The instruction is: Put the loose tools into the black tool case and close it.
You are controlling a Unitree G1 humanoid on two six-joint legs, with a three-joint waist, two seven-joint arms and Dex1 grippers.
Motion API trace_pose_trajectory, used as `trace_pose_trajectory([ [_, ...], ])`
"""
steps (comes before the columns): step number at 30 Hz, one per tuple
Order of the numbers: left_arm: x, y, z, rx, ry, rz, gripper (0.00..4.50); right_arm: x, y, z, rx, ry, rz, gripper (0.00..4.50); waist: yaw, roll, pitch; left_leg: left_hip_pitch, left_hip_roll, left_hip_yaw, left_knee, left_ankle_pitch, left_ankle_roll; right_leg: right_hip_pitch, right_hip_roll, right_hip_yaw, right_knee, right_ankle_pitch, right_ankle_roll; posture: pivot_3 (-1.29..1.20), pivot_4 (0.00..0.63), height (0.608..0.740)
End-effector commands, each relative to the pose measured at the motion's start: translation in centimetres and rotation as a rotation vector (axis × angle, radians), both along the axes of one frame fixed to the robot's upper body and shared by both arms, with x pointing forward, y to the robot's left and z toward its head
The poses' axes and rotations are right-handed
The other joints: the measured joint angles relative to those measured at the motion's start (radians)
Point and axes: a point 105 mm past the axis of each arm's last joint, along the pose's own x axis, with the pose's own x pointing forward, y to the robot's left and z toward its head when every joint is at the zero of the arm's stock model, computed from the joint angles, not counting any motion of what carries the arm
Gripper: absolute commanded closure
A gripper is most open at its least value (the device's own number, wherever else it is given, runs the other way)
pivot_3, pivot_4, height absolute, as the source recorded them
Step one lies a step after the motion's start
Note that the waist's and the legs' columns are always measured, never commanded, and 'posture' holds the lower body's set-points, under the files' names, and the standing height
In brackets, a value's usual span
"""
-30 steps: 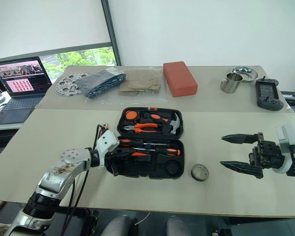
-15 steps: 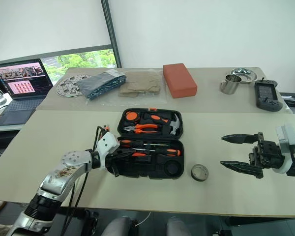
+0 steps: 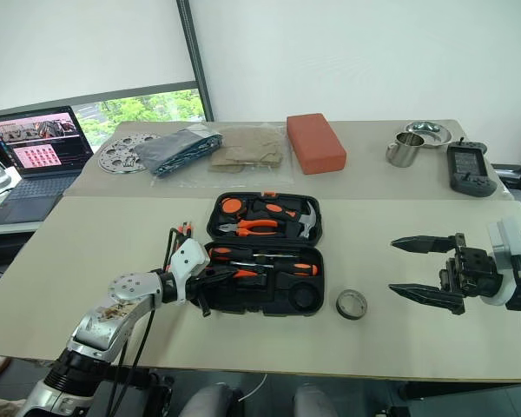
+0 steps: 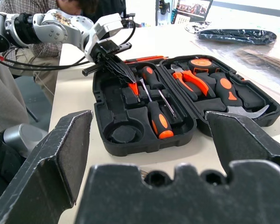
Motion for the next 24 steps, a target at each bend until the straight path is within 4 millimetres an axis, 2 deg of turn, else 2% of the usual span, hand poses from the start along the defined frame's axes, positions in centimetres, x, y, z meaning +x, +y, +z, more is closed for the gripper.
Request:
trace_pose_trajectory([
  [1,-1.0,1.3,-4.0,0.057,0.143,0.059,4.46,-0.2,0.2,1.2,-0.019,-0.05,0.054,0.0,-0.001,0.0,0.0,0.0,0.0,0.0,0.0,0.0,0.0,0.0,0.0,0.0,0.0,0.0,0.0,0.0,0.15,0.74],
  [7,-1.0,0.7,-1.1,-0.099,0.039,0.037,4.46,-0.1,0.1,1.2,-0.021,-0.053,0.052,0.0,-0.007,0.0,0.0,0.0,0.0,0.0,0.0,0.0,0.0,-0.001,-0.001,0.0,0.0,0.0,0.0,0.0,0.15,0.74],
  [10,-1.1,1.0,0.5,-0.184,-0.016,0.055,4.46,0.0,0.2,1.1,-0.016,-0.053,0.055,0.0,-0.018,0.0,0.0,-0.002,0.0,0.0,-0.002,0.0,0.0,-0.002,-0.001,0.0,-0.001,0.0,0.0,0.0,0.15,0.74],
  [13,-1.2,2.3,3.2,-0.322,-0.068,0.125,4.46,0.2,0.3,1.1,-0.012,-0.054,0.057,0.0,-0.024,-0.001,0.001,-0.003,0.001,0.0,-0.002,0.0,0.0,-0.003,0.0,0.001,-0.001,0.0,0.0,0.0,0.15,0.74],
  [16,0.0,5.1,4.5,-0.314,-0.117,0.302,3.78,0.3,0.4,1.0,-0.011,-0.054,0.059,0.0,-0.02,-0.003,0.003,-0.003,0.001,-0.001,-0.002,0.0,0.0,-0.004,0.0,-0.001,-0.001,0.0,0.0,0.0,0.15,0.74],
  [21,2.7,9.7,6.3,-0.27,-0.179,0.644,1.94,0.4,0.4,1.1,-0.011,-0.051,0.061,0.0,-0.012,-0.005,0.004,-0.002,0.0,-0.002,0.0,0.0,0.0,-0.005,-0.002,-0.002,-0.001,0.0,0.001,0.0,0.15,0.74],
  [24,3.7,10.4,6.2,-0.203,-0.107,0.722,0.78,0.6,0.5,1.1,-0.012,-0.049,0.066,0.0,-0.01,-0.005,0.004,-0.002,0.0,-0.002,-0.001,0.0,0.0,-0.005,-0.002,-0.003,-0.003,0.0,0.001,0.0,0.15,0.74],
])
